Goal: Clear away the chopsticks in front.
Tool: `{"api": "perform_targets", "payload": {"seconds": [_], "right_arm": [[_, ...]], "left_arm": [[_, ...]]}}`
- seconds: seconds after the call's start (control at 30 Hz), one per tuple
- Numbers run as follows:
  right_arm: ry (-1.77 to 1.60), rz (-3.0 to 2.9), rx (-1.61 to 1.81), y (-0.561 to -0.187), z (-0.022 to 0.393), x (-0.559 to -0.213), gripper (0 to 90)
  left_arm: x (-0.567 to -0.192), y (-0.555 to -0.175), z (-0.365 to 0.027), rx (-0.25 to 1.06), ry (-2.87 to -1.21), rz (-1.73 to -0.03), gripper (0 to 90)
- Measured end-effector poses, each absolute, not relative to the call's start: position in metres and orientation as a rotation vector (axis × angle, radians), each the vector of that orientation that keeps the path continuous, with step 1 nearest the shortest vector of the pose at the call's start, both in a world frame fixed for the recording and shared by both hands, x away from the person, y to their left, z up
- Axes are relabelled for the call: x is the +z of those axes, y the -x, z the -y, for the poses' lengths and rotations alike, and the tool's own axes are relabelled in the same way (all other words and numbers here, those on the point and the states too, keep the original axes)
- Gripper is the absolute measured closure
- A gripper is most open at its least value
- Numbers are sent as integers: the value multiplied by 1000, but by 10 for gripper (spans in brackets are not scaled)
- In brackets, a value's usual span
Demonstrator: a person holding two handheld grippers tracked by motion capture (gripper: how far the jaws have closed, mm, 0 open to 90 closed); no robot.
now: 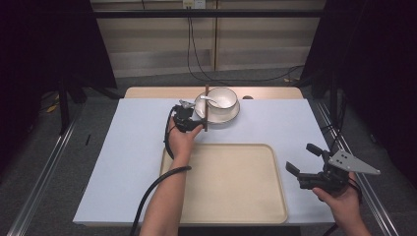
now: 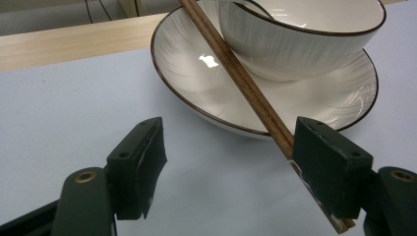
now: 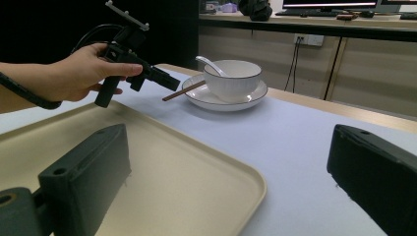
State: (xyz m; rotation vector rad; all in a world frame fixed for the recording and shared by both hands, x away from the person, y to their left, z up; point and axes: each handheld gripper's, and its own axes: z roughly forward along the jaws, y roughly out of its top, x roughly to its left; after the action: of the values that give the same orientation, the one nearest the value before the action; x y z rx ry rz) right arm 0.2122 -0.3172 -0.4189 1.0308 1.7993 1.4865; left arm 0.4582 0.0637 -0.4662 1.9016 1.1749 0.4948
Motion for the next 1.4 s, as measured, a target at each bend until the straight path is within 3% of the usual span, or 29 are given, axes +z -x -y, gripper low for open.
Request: {"api": "perform_targets", "payload": {"seconds": [0.47, 0.67, 0.97, 1.2, 1.27, 1.4], "right_arm": [[-1055, -1784, 1490, -213, 323, -419, 22], [-1062, -1785, 1495, -213, 323, -419, 22], [-1069, -1780, 1486, -213, 325, -419, 22], [-1067, -1780, 1492, -213, 327, -420, 22], [-1063, -1782, 1491, -213, 328, -420, 22], [-1074, -1778, 1489, -213, 327, -420, 22]], "left_arm": [[-467, -461, -62, 441, -1917, -1233, 408], [-465, -461, -63, 435, -1933, -1237, 635], [-465, -462, -65, 446, -1915, -1264, 817], [-463, -463, -66, 436, -1911, -1269, 830], [-464, -465, -66, 441, -1925, -1273, 759], [-468, -468, -66, 438, -1910, -1293, 767]]}}
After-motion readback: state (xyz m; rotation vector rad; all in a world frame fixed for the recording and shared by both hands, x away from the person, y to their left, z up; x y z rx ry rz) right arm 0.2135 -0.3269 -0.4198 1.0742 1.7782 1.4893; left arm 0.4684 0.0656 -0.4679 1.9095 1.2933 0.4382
